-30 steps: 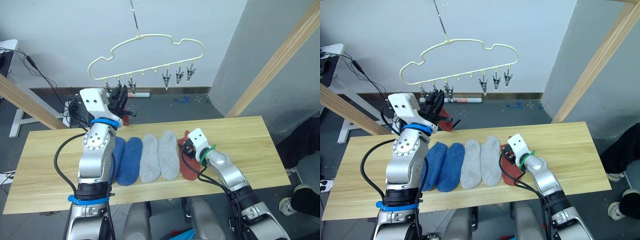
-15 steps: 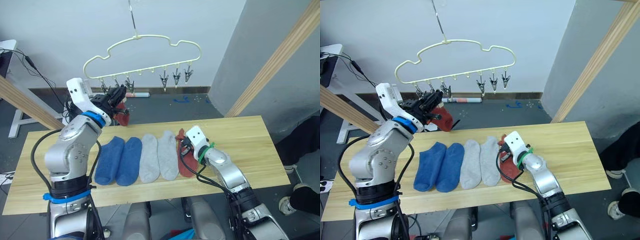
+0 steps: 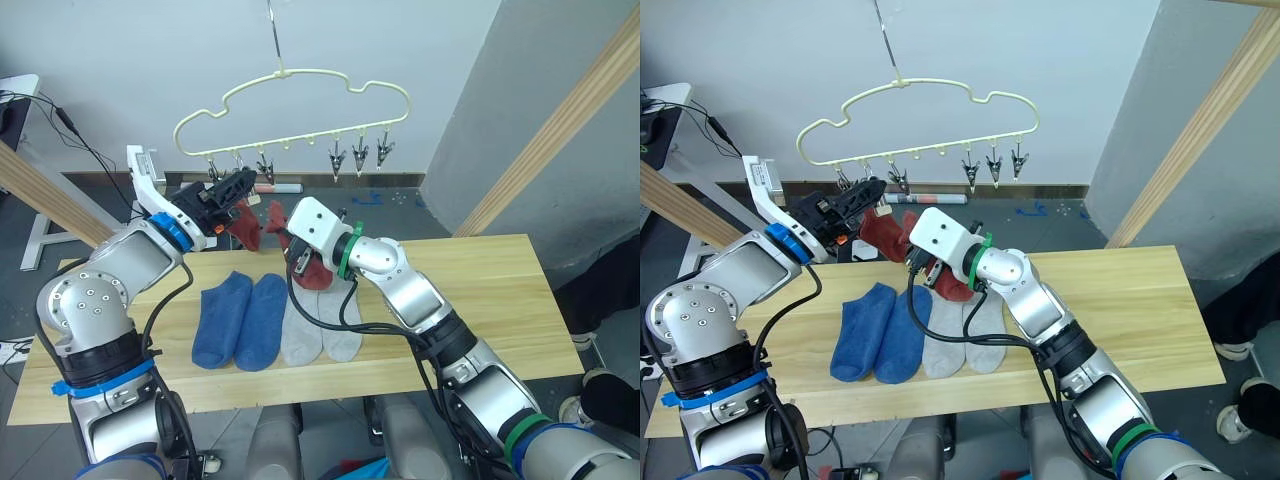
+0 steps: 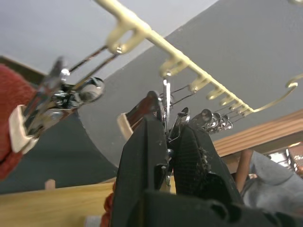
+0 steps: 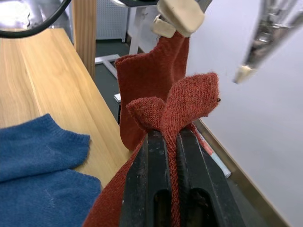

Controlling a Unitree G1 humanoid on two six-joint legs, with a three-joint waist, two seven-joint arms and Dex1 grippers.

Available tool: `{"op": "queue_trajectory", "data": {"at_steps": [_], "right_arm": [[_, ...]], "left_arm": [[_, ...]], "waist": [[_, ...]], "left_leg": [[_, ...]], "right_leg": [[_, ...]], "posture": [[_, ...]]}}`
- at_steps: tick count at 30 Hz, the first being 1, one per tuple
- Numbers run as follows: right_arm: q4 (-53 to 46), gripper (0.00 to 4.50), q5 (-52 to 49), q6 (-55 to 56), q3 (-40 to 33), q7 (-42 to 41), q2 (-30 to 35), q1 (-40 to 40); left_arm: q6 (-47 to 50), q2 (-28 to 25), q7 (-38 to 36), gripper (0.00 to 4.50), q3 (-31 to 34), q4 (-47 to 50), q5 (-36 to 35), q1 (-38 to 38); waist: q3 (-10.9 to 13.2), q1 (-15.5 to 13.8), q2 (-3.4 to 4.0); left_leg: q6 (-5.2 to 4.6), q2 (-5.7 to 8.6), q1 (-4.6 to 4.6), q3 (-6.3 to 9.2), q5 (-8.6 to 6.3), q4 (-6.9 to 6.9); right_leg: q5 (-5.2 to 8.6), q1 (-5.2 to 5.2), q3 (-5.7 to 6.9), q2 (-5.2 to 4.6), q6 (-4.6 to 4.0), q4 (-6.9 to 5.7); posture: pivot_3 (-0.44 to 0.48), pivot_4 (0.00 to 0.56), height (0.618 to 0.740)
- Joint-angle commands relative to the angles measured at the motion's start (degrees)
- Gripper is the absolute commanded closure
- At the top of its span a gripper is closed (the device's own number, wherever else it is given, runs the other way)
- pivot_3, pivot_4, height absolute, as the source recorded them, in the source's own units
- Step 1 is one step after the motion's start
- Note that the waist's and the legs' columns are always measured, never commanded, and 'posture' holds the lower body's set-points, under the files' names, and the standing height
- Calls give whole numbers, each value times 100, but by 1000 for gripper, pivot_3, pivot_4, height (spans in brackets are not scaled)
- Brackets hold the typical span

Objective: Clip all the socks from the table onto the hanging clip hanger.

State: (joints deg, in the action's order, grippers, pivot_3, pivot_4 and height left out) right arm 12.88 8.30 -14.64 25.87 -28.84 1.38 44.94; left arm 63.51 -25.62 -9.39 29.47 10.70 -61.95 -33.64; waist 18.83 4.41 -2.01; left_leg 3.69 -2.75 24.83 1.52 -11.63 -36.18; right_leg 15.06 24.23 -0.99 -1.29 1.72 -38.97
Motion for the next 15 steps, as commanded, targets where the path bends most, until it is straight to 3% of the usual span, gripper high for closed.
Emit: {"op": "queue_trajectory", "data": {"at_steps": [1, 15], "right_arm": [[-75, 4500, 108, 278, 96, -30, -156, 177], [-150, 4500, 354, 533, 114, -56, -271, 342]], "left_arm": [[17, -154, 100, 4209, 81, 123, -275, -99], [-133, -153, 142, 4209, -90, 253, -264, 49]], "waist": [[0, 5, 0], [0, 20, 0]], "left_leg": [[0, -2, 0, 1, 0, 0], [2, -3, -1, 0, 1, 0]], "right_leg": [[0, 1, 1, 2, 0, -1], [-1, 1, 1, 2, -1, -2]], "posture": [[-125, 327, 733], [-123, 321, 733]]}}
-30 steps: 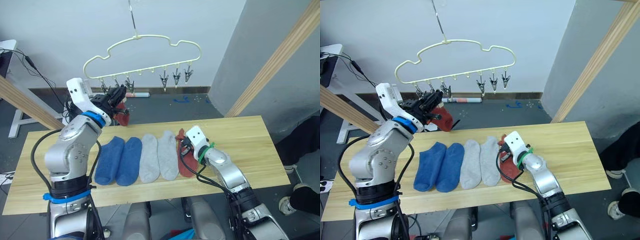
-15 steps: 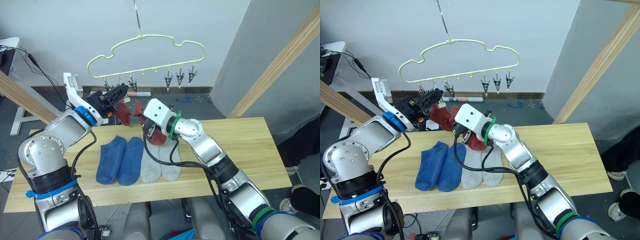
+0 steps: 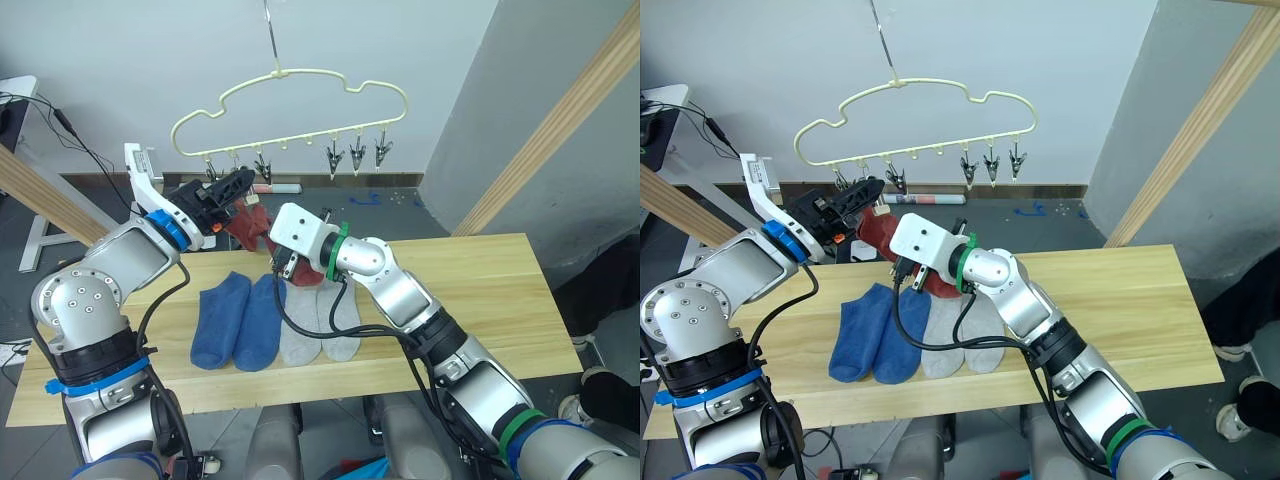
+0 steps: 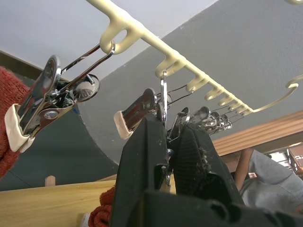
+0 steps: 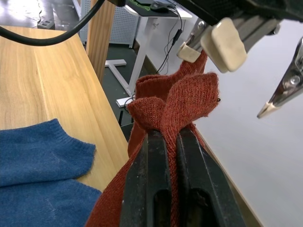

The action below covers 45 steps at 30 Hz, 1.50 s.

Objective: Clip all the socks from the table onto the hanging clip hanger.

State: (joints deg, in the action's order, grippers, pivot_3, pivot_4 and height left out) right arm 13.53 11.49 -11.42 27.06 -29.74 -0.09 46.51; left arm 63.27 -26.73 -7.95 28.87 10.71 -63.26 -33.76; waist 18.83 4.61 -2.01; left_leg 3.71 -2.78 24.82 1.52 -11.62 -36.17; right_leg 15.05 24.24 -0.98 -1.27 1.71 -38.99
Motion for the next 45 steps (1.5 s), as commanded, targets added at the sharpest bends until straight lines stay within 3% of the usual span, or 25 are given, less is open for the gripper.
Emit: {"op": "queue_trajectory", "data": {"at_steps": [1, 15, 23, 28, 35, 41, 45], "right_arm": [[-221, 4500, 60, 244, -6, 39, -121, 199], [-435, 4500, 7, 223, -135, -18, -125, 206], [-753, 4500, -58, -127, -170, -121, 38, -368], [-1541, 4500, -91, -484, -269, -513, 650, -904], [-2898, 4500, -428, -1549, -894, -1260, 2041, -1539], [-2898, 4500, -384, -1795, -1100, -1498, 3053, -2031], [-2530, 4500, -264, -1596, -861, -1436, 3238, -2374]], "left_arm": [[-115, -33, 3, 4209, -27, 273, -147, 87], [-369, -41, 15, 4209, -77, 296, -92, 277], [-459, -22, 66, 4209, -80, 313, -153, 298], [-578, -171, -30, 4209, -189, 369, 92, 349], [-1105, -306, -355, 4209, -566, 438, 764, 517], [-1470, -282, -568, 4209, -834, 492, 1201, 676], [-1596, -273, -669, 4209, -906, 486, 1348, 712]], "waist": [[0, -1, 0], [0, -4, 0], [0, -17, 0], [0, -42, 0], [1, -95, 1], [2, -102, 0], [3, -83, -1]], "left_leg": [[0, 0, 0, 0, 0, 0], [0, 0, 0, 0, 0, 1], [0, 1, 0, -1, 0, 1], [0, 1, 0, -1, 0, 2], [0, 3, 0, -2, 0, 4], [-1, 3, -2, -7, -1, 9], [-1, 3, -2, -10, -1, 10]], "right_leg": [[0, 0, -1, 0, 0, 0], [0, 0, -1, -1, 0, 1], [0, 0, -2, -2, 0, 1], [0, 0, -2, -1, 0, 2], [1, 0, -3, -1, 2, 3], [7, 2, -7, 0, 11, 6], [17, 2, -11, 1, 27, 8]], "posture": [[-121, 320, 733], [-121, 323, 733], [-110, 327, 733], [-107, 335, 733], [-122, 346, 733], [-131, 347, 733], [-125, 344, 733]]}}
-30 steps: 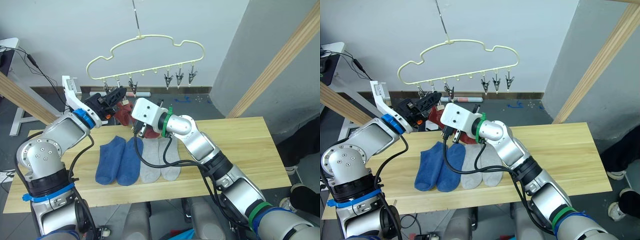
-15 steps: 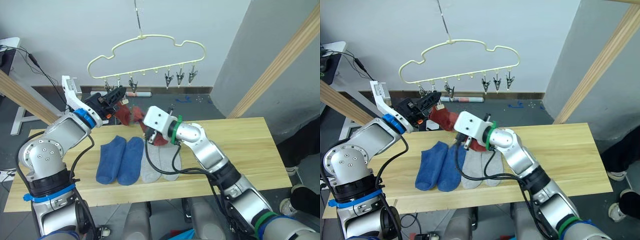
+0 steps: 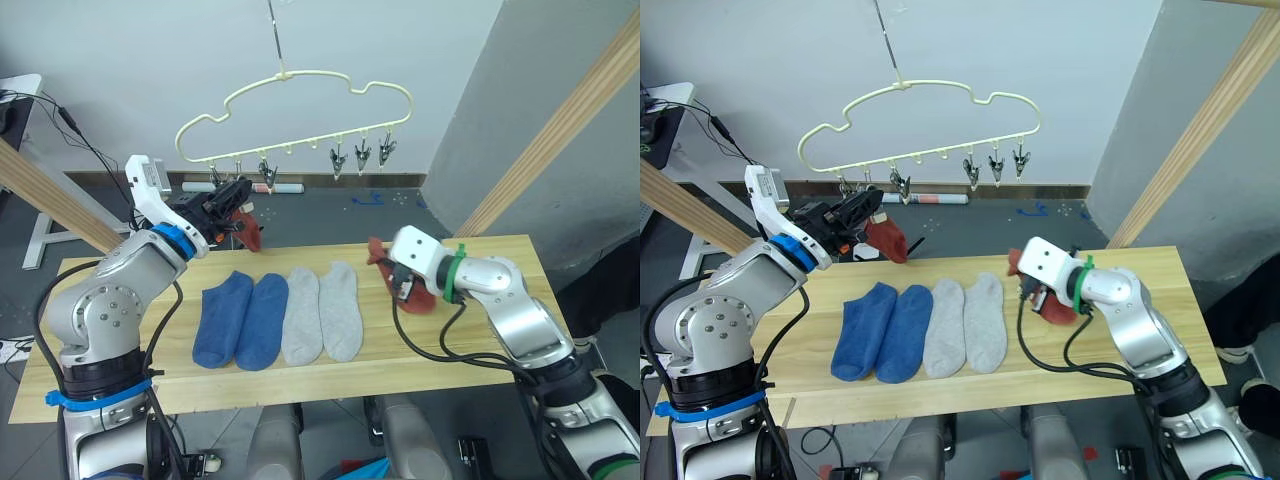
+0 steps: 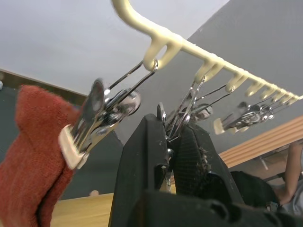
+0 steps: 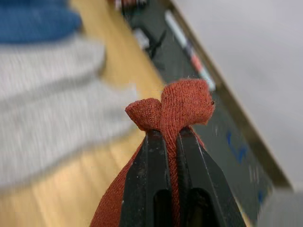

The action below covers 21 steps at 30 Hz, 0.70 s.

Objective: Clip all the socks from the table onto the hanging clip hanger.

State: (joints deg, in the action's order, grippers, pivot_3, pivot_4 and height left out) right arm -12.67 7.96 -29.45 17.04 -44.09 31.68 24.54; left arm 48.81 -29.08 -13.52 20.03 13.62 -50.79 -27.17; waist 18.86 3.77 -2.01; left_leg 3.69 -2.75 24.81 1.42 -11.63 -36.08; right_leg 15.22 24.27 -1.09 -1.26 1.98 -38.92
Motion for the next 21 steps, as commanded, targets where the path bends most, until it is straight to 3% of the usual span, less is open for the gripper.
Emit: {"op": "queue_trajectory", "data": {"at_steps": [1, 3, 4, 14, 21], "right_arm": [[215, 4500, 122, 288, 191, 52, 42, -248], [420, 4500, 160, 414, 248, 146, -9, -317], [517, 4231, 199, 491, 281, 189, -14, -333], [736, 966, 93, 511, 97, 421, -266, -277], [1242, 959, -111, 75, -321, 1079, -982, -306]], "left_arm": [[-169, -35, -123, 4209, -25, 196, 120, 57], [-189, -29, -139, 4209, -23, 203, 140, 67], [-192, -27, -144, 4209, -19, 214, 147, 76], [-220, 1, -161, 4209, -29, 259, 184, 141], [-227, 41, -164, 4209, -49, 275, 167, 163]], "waist": [[0, 3, 0], [1, 2, -1], [1, 2, -1], [1, -4, -2], [1, -5, -2]], "left_leg": [[0, 0, 0, -1, 0, 0], [0, 1, 0, -1, 0, -1], [0, 1, 0, -2, 0, -2], [0, 1, 0, -2, 0, -3], [1, 0, 0, 0, 1, -3]], "right_leg": [[0, 0, -1, 0, 0, 0], [0, 0, -1, 0, 1, -1], [1, 0, -2, 0, 1, -1], [2, 0, -3, 0, 4, -1], [1, -1, -2, 0, 3, -3]], "posture": [[-123, 344, 733], [-120, 344, 733], [-118, 343, 733], [-110, 344, 733], [-116, 343, 733]]}}
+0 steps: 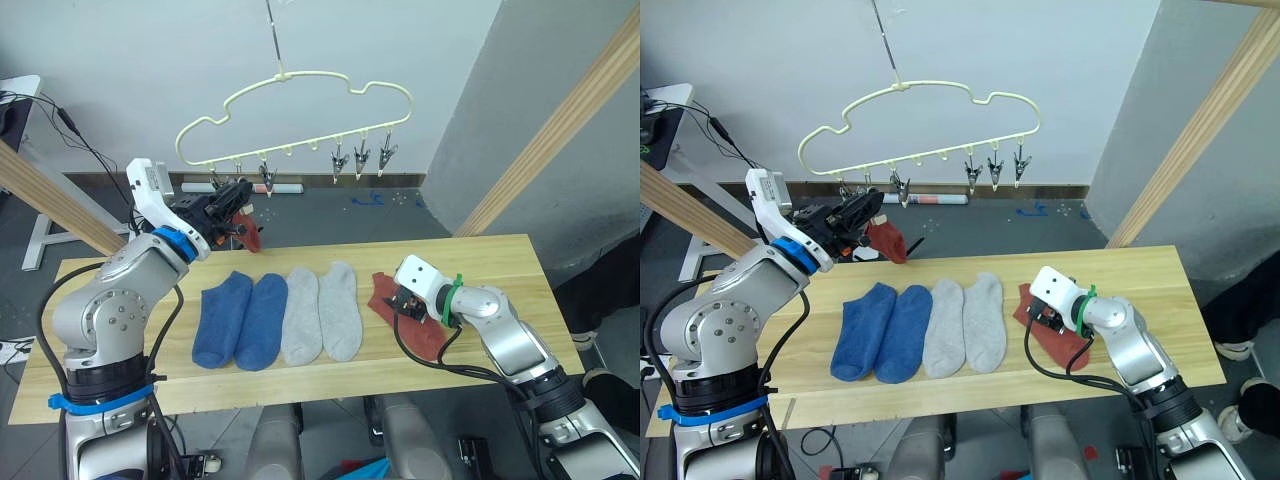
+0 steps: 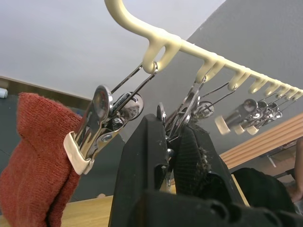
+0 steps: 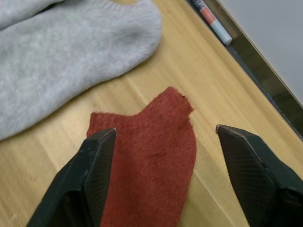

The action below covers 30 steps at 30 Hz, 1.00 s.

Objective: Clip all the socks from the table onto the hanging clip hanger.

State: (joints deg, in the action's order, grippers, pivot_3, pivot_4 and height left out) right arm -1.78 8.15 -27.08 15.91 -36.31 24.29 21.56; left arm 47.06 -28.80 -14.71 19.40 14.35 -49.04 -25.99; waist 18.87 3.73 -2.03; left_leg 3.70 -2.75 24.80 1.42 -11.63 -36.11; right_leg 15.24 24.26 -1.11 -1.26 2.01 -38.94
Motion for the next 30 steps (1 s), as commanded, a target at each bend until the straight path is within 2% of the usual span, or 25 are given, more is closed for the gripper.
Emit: {"op": "queue_trajectory", "data": {"at_steps": [1, 4, 7, 12, 15, 17, 22, 30], "right_arm": [[264, 959, -175, -204, -262, 407, -380, -12], [640, 959, -232, -129, -355, 667, -704, -18], [1030, 1519, -308, 54, -465, 916, -1008, 34], [1197, 3245, -363, 151, -422, 969, -1203, 99], [1141, 4362, -317, 216, -308, 923, -1217, 51], [902, 4500, -278, 267, -202, 849, -1192, 47], [0, 4500, -432, -48, -25, 727, -1440, 417], [-400, 4500, -594, -407, 221, 921, -2396, 1296]], "left_arm": [[-53, 20, -44, 4209, 13, 199, -7, 42], [-55, 32, -47, 4209, 9, 182, -1, 26], [-55, 45, -50, 4209, 5, 164, -2, 4], [50, 61, -29, 4209, 68, 141, -139, -52], [321, 60, 50, 4209, 239, 103, -499, -137], [582, 22, 124, 4209, 413, 48, -856, -208], [1182, -221, 287, 4209, 760, -191, -1679, -418], [1496, -352, 699, 4209, 896, -511, -2282, -738]], "waist": [[0, -1, 0], [0, 0, 0], [0, 0, 0], [0, -6, 0], [0, -18, 0], [0, -17, 0], [1, 15, 1], [4, -9, 2]], "left_leg": [[0, 0, 0, 0, 0, 0], [0, -1, 0, 0, 0, 1], [0, 0, 0, -1, 0, 1], [0, 0, 0, 1, 0, 0], [-1, 0, 0, 0, 0, 1], [-1, 0, 0, 0, 0, 1], [0, -4, 1, 3, 0, 1], [0, -4, 2, 7, 0, 3]], "right_leg": [[0, 0, 1, 0, 0, 0], [0, 0, 0, 0, -1, 0], [0, 0, -1, 0, -1, 1], [0, 0, 1, 1, 0, 0], [0, 0, 1, 1, 0, 0], [0, 0, 1, 1, 0, 0], [0, 4, 2, 5, 0, -3], [-2, 4, 7, 4, -3, 0]], "posture": [[-116, 343, 733], [-117, 342, 733], [-115, 341, 733], [-109, 341, 733], [-99, 340, 733], [-98, 340, 733], [-101, 347, 733], [-108, 358, 733]]}}
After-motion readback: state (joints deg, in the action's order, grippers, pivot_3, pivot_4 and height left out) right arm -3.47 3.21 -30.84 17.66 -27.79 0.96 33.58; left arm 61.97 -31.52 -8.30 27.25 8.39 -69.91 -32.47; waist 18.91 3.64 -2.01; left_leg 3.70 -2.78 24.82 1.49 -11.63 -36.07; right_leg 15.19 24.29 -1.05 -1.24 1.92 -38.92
